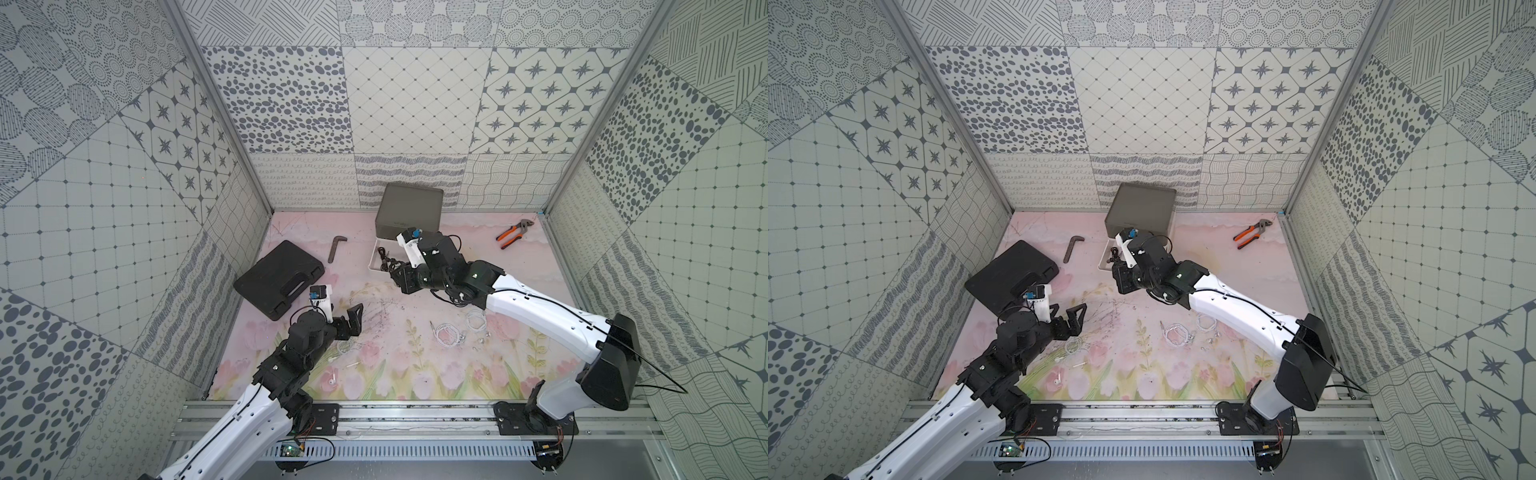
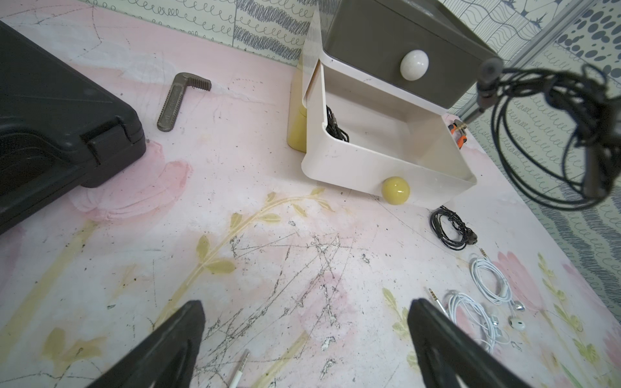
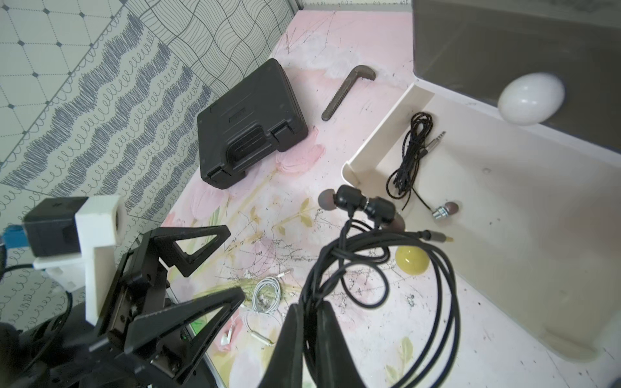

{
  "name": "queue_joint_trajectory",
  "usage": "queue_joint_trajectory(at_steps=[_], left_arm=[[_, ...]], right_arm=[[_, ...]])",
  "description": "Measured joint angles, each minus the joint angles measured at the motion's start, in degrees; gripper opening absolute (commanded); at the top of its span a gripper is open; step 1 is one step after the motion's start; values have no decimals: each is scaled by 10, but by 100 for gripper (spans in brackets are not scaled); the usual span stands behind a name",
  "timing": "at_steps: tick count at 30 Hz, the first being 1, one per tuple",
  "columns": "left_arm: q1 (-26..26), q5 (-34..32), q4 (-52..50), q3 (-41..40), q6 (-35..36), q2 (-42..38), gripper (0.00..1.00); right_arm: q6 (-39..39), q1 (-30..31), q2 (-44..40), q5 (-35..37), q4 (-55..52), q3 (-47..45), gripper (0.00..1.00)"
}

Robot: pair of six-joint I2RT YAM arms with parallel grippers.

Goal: Place the wired earphones into the drawer by color
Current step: Place the wired earphones in the drawer.

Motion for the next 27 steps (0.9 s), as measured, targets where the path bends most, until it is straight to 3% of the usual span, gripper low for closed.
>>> queue_joint_trajectory(at_steps=[16, 27], left_arm=[[0, 0, 0, 0, 0, 11, 99], [0, 0, 0, 0, 0, 17, 99]], right_arm=[[-196, -50, 94, -47, -8, 56, 7], [-246, -70, 143, -26, -9, 74, 7]])
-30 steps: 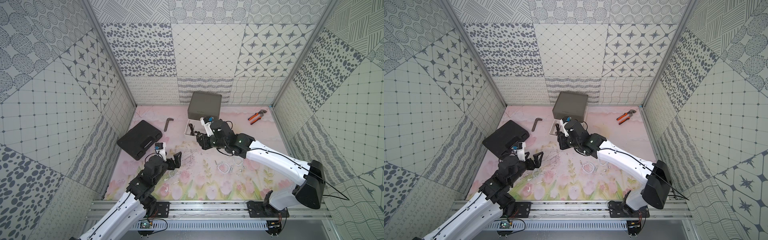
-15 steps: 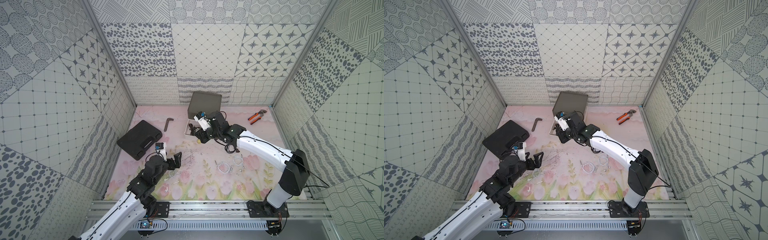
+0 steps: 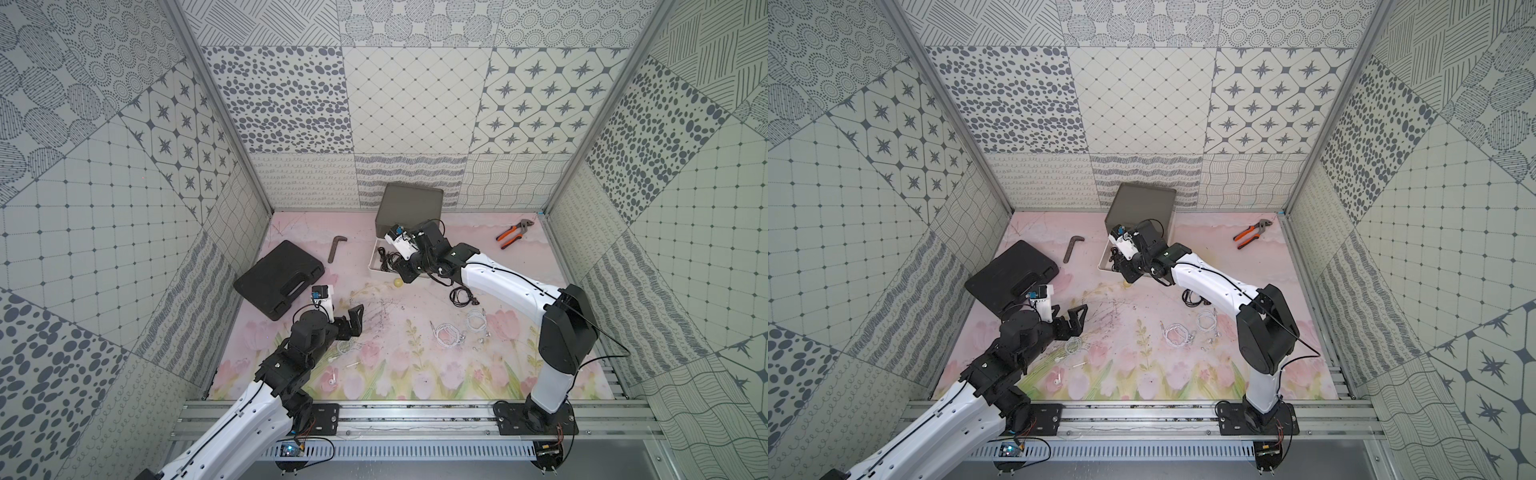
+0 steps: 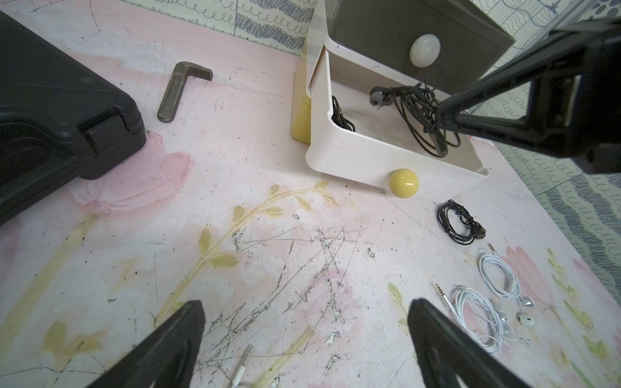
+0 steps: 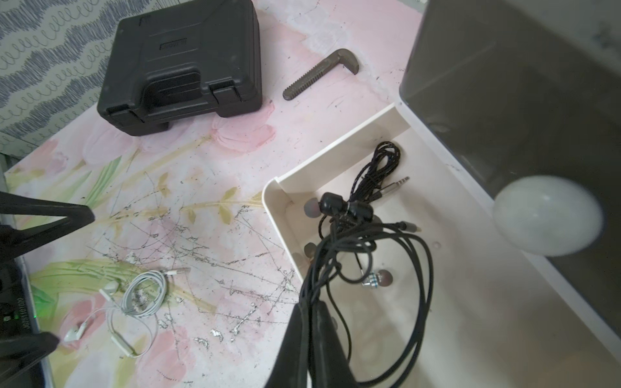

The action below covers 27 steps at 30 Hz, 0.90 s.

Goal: Place the wired earphones into the drawer by color
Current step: Place the wired earphones in the drawer.

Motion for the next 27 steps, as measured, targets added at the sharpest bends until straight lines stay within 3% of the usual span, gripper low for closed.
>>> queue_joint_trajectory(at_steps=[12, 14, 19, 27], left_arm=[[0, 0, 0, 0, 0, 0, 99], [0, 0, 0, 0, 0, 0, 99], [0, 2, 0, 0, 0, 2, 99], [0, 26, 9, 0, 10, 11, 99]], right_arm=[[-30, -1, 36, 82, 1, 15, 8], [-32, -1, 39, 91, 2, 17, 14], [-31, -1, 39, 101, 3, 17, 42], [-7, -1, 5, 92, 7, -9, 54]])
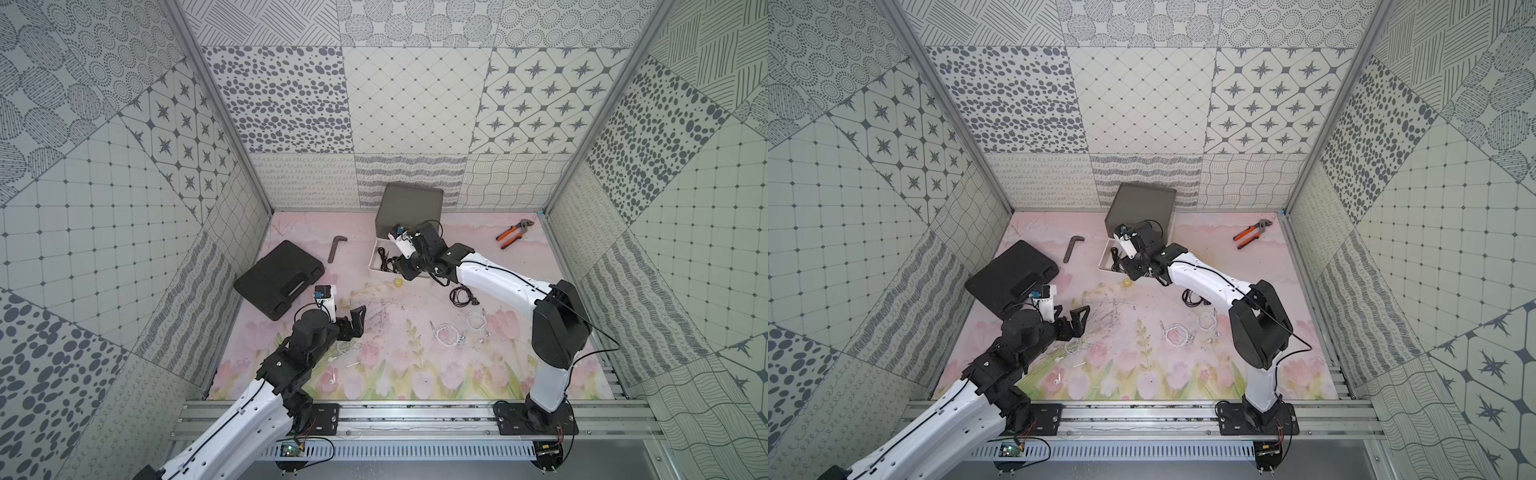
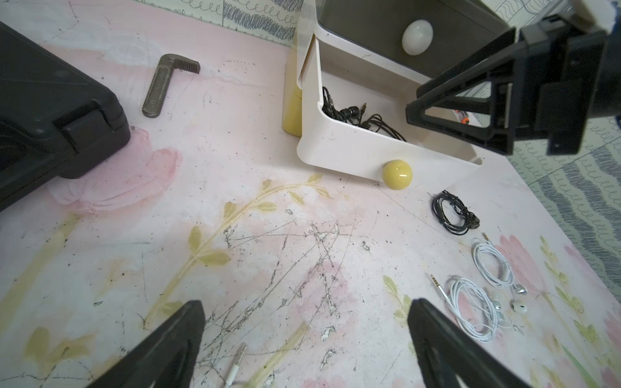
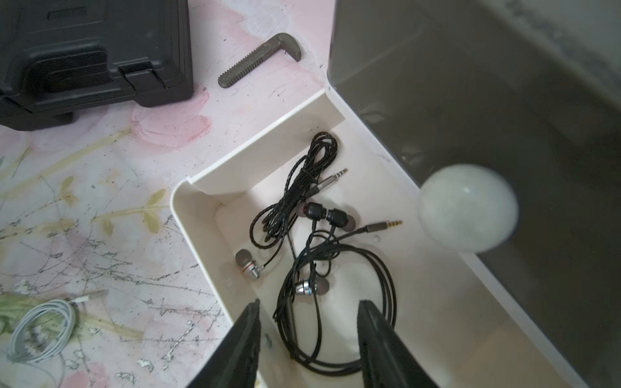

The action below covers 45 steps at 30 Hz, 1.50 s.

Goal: Place the wired earphones into the drawer by color
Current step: Place the wired earphones in the drawer, then pick up the wired earphones from the center of the board.

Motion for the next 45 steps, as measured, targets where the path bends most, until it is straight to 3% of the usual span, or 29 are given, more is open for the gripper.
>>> queue_joint_trajectory(at_steps=[11, 22, 31, 45], left_arm=[[0, 64, 34, -12, 15, 7, 99], [0, 103, 90, 19, 4, 108, 99], [0, 113, 158, 45, -2, 222, 99], [0, 111, 205, 42, 3, 260, 99]], right_arm=[[91, -23, -181, -2, 11, -124, 59], [174, -166, -308, -25, 10, -278, 60], [189, -250, -296, -54, 4, -340, 60], [188, -263, -159, -50, 4, -330, 58]])
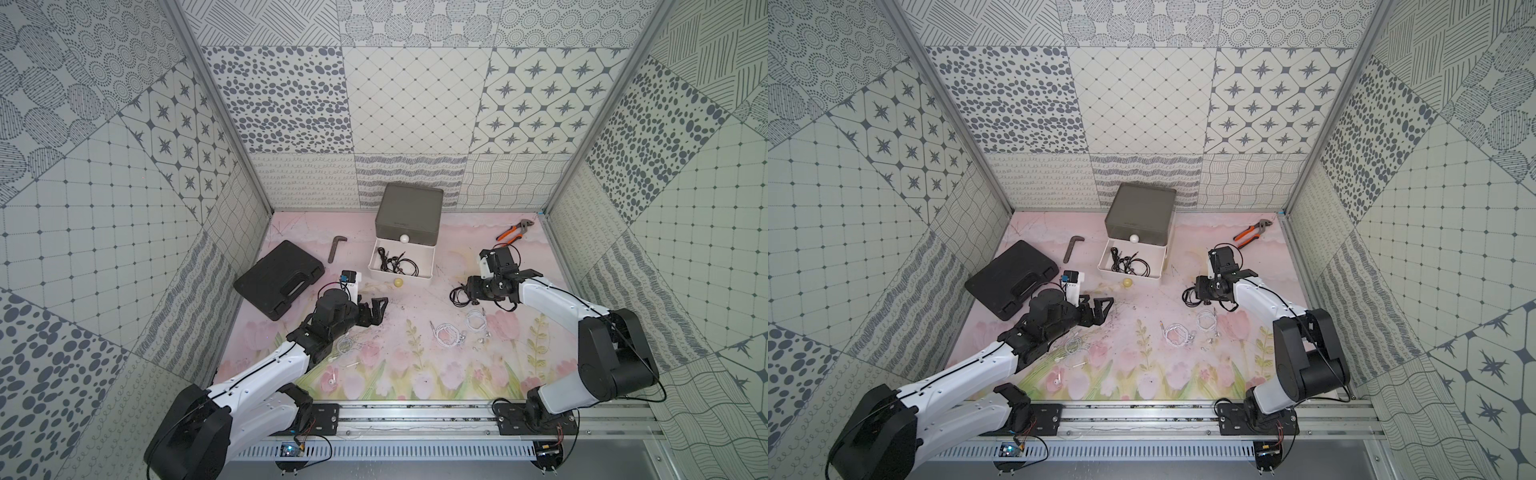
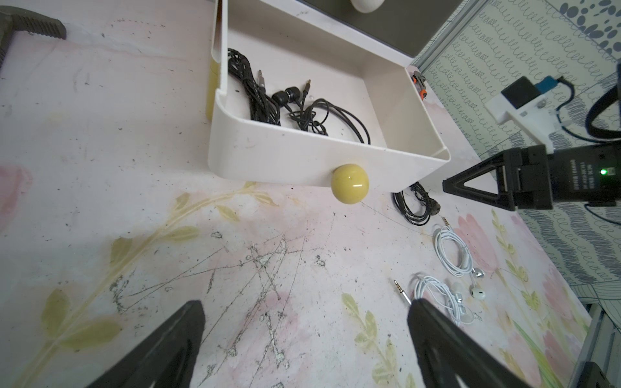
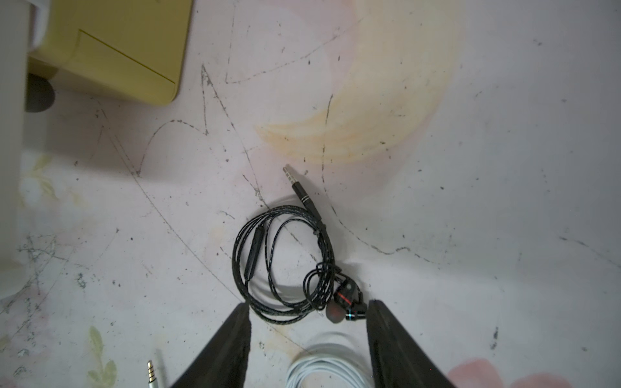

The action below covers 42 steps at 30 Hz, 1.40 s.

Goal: Place the wired earphones into the drawer by color
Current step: Pick up the wired earphones from the center of the board.

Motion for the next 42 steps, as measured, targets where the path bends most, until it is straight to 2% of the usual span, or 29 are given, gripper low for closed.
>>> queue_joint_trajectory(at_steps=[11, 22, 31, 39, 42], left_arm=[[0, -3, 5, 0, 1, 3, 99], [0, -3, 5, 0, 1, 4, 99], [0, -3, 5, 0, 1, 4, 99], [0, -4, 5, 0, 1, 4, 99], [0, -7, 5, 0, 1, 4, 99]], right_arm=[[0, 0, 61, 23, 4, 36, 53], [-2, 0, 110, 28, 4, 61, 43], [-1, 0, 136, 25, 0, 71, 30], [-2, 0, 138, 24, -5, 74, 6], [-1, 0, 137, 24, -5, 74, 0]])
